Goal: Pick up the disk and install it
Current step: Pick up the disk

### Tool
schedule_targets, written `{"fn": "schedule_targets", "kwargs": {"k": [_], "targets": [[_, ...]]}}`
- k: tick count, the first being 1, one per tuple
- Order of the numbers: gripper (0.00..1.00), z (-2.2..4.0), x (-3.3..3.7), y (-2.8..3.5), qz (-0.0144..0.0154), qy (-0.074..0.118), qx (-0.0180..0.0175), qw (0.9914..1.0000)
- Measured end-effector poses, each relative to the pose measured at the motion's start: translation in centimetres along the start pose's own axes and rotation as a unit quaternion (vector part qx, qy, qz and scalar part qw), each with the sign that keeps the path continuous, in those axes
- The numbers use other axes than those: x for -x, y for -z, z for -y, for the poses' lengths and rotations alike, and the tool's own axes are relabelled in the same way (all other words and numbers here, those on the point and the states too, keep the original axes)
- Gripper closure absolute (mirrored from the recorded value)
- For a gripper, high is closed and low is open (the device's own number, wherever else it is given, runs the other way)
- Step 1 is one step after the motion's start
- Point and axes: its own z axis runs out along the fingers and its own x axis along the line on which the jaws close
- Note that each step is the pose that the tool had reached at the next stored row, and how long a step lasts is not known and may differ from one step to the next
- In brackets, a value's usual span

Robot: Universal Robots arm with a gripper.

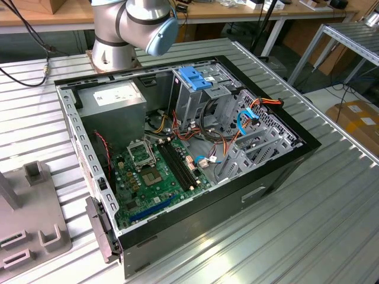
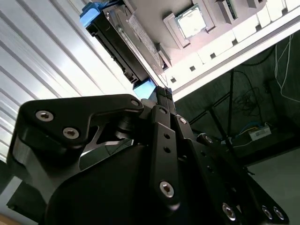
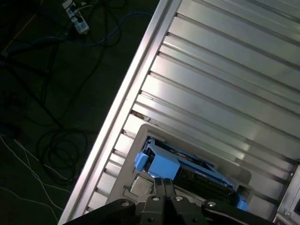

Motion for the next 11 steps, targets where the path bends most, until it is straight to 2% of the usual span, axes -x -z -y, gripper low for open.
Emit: {"fn": "schedule_targets", "kwargs": {"k": [2, 3, 4, 5, 6, 7, 8, 9, 10, 11], "targets": [[0.89, 0.0, 0.0, 0.0, -0.0001, 0.012, -0.0006, 0.99993], [0.89, 0.0, 0.0, 0.0, -0.0003, 0.024, -0.0012, 0.99971], [0.89, 0.0, 0.0, 0.0, -0.0005, 0.038, -0.0018, 0.99928], [0.89, 0.0, 0.0, 0.0, -0.0008, 0.057, -0.0028, 0.99838], [0.89, -0.01, 0.0, 0.0, -0.001, 0.073, -0.0036, 0.99731], [0.89, 0.0, 0.0, 0.0, -0.0013, 0.098, -0.0048, 0.99514], [0.89, 0.0, 0.0, 0.0, -0.0015, 0.113, -0.0055, 0.99361], [0.89, 0.0, 0.0, 0.0, -0.0016, 0.121, -0.0059, 0.99261], [0.89, -0.01, 0.0, 0.0, -0.0018, 0.139, -0.0068, 0.99029], [0.89, 0.0, 0.0, 0.0, -0.002, 0.15, -0.0073, 0.98864]]}}
